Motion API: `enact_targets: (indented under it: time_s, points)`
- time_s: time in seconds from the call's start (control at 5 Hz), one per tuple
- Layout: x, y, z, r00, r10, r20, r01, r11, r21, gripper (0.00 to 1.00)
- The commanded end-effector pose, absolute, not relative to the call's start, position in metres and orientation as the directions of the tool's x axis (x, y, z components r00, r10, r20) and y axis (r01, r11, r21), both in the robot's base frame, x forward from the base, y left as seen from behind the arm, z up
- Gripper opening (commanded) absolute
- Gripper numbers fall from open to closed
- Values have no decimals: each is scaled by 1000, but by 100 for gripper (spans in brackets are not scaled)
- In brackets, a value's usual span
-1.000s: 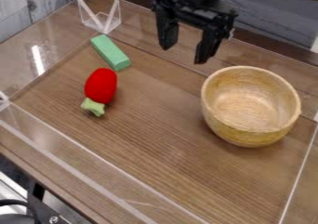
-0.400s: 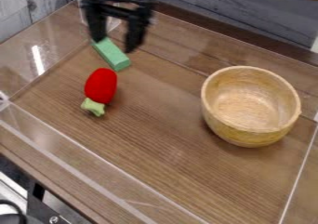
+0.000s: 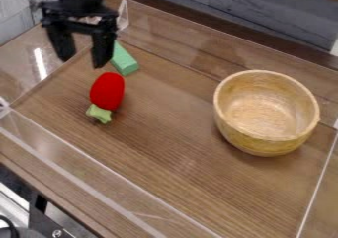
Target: Move the red object to the right side of the table
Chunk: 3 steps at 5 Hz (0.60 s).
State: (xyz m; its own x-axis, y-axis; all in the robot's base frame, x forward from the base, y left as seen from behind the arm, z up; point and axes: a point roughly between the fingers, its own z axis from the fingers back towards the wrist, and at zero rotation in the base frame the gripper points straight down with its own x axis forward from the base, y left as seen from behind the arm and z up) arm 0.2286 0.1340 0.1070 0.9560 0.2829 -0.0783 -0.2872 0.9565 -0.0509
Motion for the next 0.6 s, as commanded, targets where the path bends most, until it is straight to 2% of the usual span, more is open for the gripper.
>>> enact_targets:
  time_s: [0.0, 0.4]
  points:
    - [237, 132, 110, 946, 325, -7, -325, 945, -45, 100]
    - [254, 117, 94, 922, 388, 2, -387, 920, -54, 100]
